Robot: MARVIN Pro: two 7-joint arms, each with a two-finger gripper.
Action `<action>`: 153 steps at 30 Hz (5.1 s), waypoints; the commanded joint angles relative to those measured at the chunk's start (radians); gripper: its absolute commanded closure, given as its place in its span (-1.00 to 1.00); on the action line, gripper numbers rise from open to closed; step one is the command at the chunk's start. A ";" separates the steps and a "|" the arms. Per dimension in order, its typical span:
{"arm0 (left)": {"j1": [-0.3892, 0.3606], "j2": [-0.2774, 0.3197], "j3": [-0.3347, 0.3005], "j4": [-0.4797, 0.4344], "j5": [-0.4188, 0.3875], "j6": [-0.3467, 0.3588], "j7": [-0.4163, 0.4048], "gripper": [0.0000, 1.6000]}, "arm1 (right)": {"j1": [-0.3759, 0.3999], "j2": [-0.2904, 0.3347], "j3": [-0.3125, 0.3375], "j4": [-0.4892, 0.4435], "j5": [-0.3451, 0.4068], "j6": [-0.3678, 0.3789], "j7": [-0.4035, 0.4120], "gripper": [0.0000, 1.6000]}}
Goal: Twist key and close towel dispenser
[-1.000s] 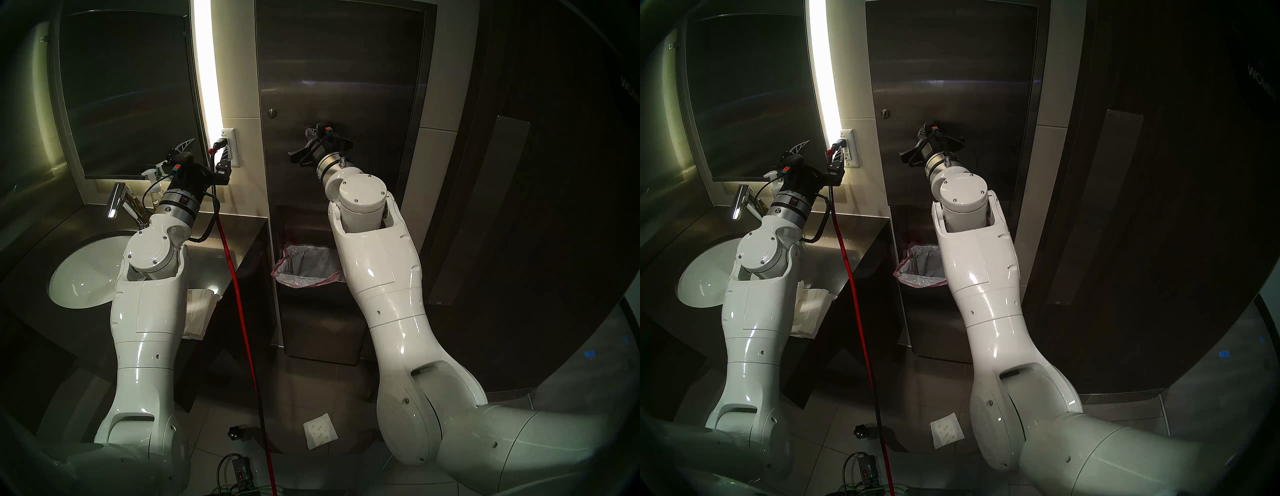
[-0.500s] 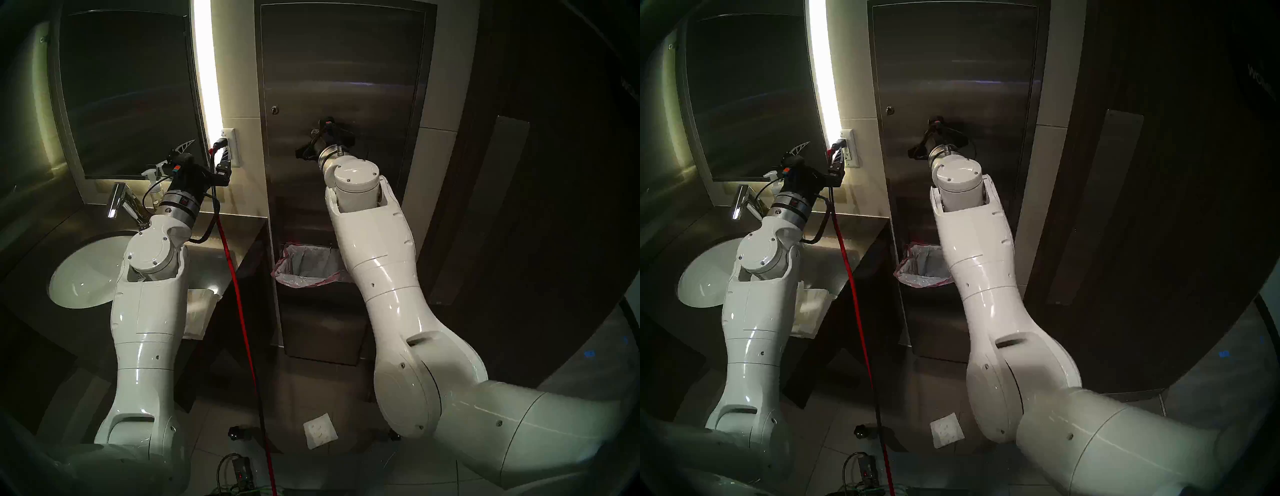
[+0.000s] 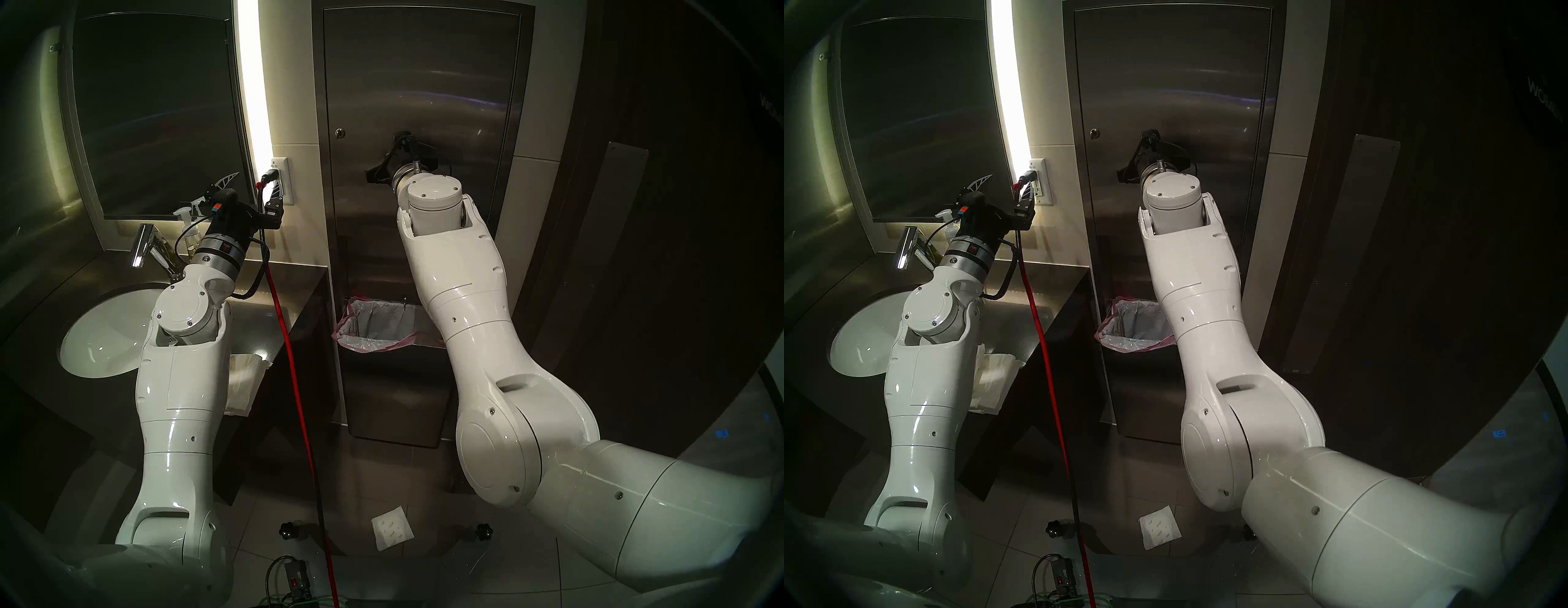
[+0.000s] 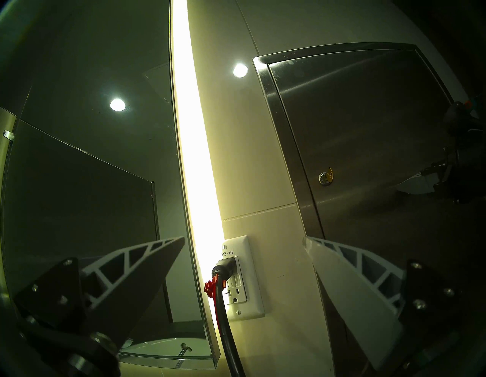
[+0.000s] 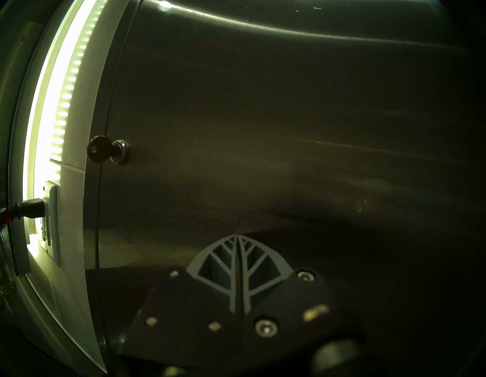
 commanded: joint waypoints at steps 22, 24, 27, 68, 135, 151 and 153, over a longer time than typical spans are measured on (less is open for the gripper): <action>-0.019 0.006 0.003 -0.013 0.000 -0.003 0.000 -1.00 | -0.126 -0.021 -0.199 -0.143 -0.081 -0.183 -0.126 1.00; -0.019 0.006 0.003 -0.012 0.000 -0.003 0.000 -1.00 | -0.150 -0.013 -0.209 -0.142 -0.084 -0.182 -0.131 1.00; -0.018 0.007 0.003 -0.012 -0.001 -0.003 0.000 -1.00 | -0.193 -0.004 -0.225 -0.151 -0.088 -0.186 -0.140 1.00; -0.020 0.013 0.007 -0.012 -0.004 -0.003 0.001 -1.00 | -0.748 0.295 -0.454 -0.586 -0.125 -0.272 -0.494 -1.00; -0.101 0.172 0.070 0.023 0.044 -0.008 -0.121 -1.00 | -0.978 0.514 -0.529 -1.025 0.282 -0.039 -0.711 -1.00; -0.240 0.101 0.091 0.060 -0.071 0.169 -0.106 -1.00 | -0.977 0.514 -0.529 -1.023 0.284 -0.041 -0.713 -1.00; -0.254 0.095 0.099 0.066 -0.074 0.183 -0.104 -1.00 | -0.977 0.514 -0.529 -1.023 0.284 -0.041 -0.713 -1.00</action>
